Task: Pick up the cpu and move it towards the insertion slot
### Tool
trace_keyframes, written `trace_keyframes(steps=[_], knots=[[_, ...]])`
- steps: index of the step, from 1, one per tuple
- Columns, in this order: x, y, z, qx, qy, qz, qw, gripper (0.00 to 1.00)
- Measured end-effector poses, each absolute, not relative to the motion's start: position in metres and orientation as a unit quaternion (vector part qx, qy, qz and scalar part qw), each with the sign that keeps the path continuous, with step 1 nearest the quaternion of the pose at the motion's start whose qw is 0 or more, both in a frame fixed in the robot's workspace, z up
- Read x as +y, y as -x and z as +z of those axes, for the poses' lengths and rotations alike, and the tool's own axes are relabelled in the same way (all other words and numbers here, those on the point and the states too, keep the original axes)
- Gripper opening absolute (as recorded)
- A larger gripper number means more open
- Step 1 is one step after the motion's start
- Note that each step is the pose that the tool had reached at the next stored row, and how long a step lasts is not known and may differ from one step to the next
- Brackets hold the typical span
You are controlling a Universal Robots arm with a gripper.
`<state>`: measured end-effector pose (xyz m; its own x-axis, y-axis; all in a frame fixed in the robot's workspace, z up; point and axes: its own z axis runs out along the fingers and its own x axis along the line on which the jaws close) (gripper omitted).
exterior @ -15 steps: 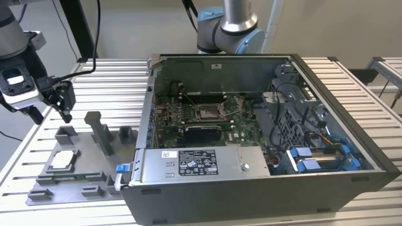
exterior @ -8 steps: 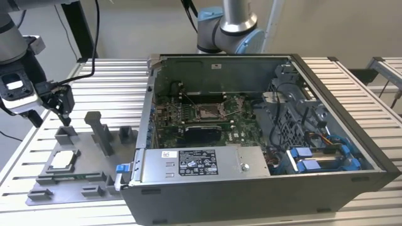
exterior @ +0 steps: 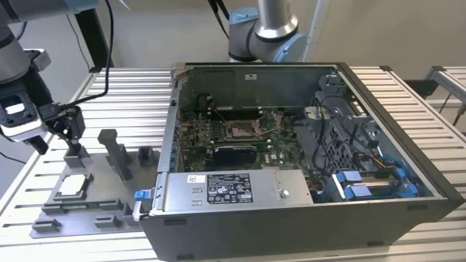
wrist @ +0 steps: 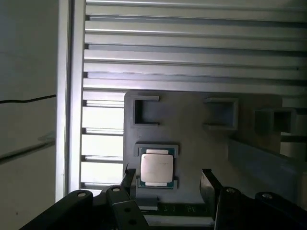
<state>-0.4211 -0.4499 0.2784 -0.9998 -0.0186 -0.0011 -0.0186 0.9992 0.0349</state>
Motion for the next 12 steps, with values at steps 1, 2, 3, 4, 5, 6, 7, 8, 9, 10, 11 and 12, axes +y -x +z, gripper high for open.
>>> trace_keyframes(steps=[1,2,3,4,5,6,7,8,9,10,11,12], knots=[[-0.451,0.421,0.277,1.000,0.009,0.017,0.000,1.00],[-0.452,0.421,0.276,1.000,0.009,0.018,0.001,1.00],[-0.452,0.421,0.275,1.000,0.009,0.018,0.001,1.00],[-0.453,0.421,0.274,1.000,0.009,0.018,0.000,1.00],[-0.453,0.421,0.273,1.000,0.009,0.017,0.000,1.00],[-0.453,0.421,0.272,1.000,0.009,0.017,0.000,1.00],[-0.453,0.421,0.271,1.000,0.009,0.017,0.000,1.00],[-0.454,0.421,0.270,1.000,0.009,0.017,0.000,1.00],[-0.454,0.421,0.269,1.000,0.009,0.017,0.000,1.00],[-0.454,0.421,0.268,1.000,0.009,0.017,0.000,1.00],[-0.454,0.421,0.267,1.000,0.009,0.018,0.000,1.00],[-0.454,0.421,0.266,1.000,0.009,0.017,0.000,1.00]])
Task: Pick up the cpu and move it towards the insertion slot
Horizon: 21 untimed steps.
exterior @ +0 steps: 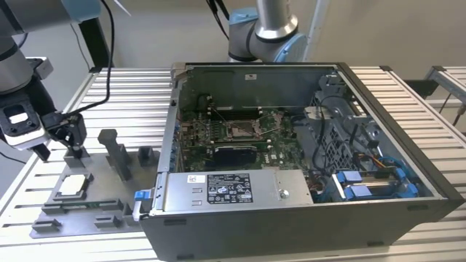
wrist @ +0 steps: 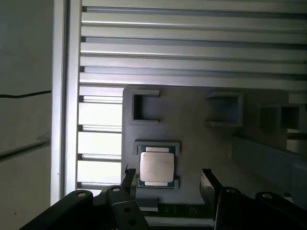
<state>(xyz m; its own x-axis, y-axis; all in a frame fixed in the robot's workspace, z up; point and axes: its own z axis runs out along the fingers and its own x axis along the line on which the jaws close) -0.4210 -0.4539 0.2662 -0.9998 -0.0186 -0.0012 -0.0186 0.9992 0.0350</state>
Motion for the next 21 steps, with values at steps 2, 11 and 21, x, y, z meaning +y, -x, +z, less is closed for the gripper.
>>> trace_keyframes(steps=[2,11,21], knots=[[-0.4540,0.4210,0.2645,1.000,0.009,0.017,0.000,1.00],[-0.4541,0.4210,0.2590,1.000,0.009,0.017,0.000,1.00],[-0.4541,0.4210,0.2571,1.000,0.009,0.018,0.000,1.00]])
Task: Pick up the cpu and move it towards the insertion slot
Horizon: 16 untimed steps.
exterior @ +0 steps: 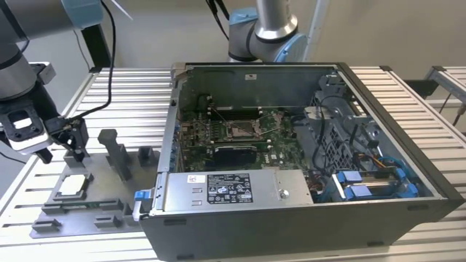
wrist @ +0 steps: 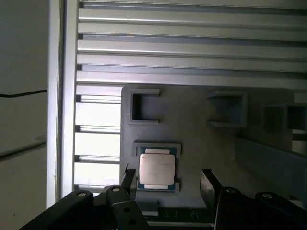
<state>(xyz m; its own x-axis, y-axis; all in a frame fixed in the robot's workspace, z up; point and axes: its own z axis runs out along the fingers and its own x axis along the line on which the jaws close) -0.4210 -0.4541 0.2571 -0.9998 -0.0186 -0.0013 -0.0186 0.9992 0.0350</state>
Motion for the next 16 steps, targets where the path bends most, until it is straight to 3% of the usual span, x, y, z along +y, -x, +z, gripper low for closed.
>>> trace_keyframes(steps=[16], knots=[[-0.4541,0.4210,0.2524,1.000,0.009,0.018,0.000,1.00]])
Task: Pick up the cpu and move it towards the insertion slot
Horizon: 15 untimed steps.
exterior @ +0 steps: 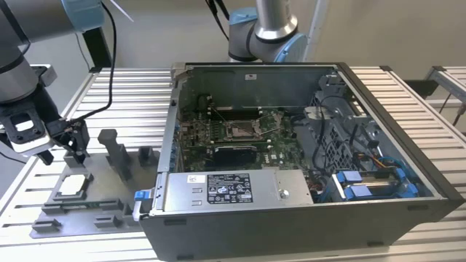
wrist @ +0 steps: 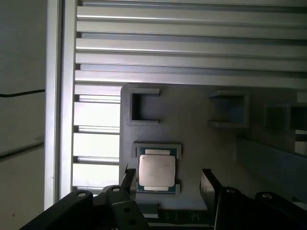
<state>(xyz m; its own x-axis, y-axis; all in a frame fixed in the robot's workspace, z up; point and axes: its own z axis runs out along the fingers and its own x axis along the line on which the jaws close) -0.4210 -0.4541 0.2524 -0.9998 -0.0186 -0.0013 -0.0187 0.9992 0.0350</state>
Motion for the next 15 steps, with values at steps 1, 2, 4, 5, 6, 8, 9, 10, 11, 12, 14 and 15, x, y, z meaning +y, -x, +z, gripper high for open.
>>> trace_keyframes(steps=[1,2,4,5,6,8,9,10,11,12,14,15], knots=[[-0.454,0.421,0.252,1.000,0.009,0.018,0.001,1.00],[-0.454,0.421,0.251,1.000,0.009,0.018,0.001,1.00],[-0.454,0.421,0.249,1.000,0.009,0.017,0.000,1.00],[-0.454,0.421,0.248,1.000,0.009,0.017,0.001,1.00],[-0.454,0.421,0.247,1.000,0.009,0.017,0.000,1.00],[-0.454,0.422,0.244,1.000,0.009,0.017,0.000,1.00],[-0.455,0.423,0.243,1.000,0.009,0.017,0.000,1.00],[-0.455,0.424,0.241,1.000,0.009,0.017,0.000,1.00],[-0.455,0.425,0.240,1.000,0.009,0.017,0.000,1.00],[-0.455,0.425,0.238,1.000,0.009,0.017,0.000,1.00],[-0.456,0.426,0.236,1.000,0.009,0.017,0.000,1.00],[-0.457,0.426,0.235,1.000,0.009,0.017,0.000,1.00]])
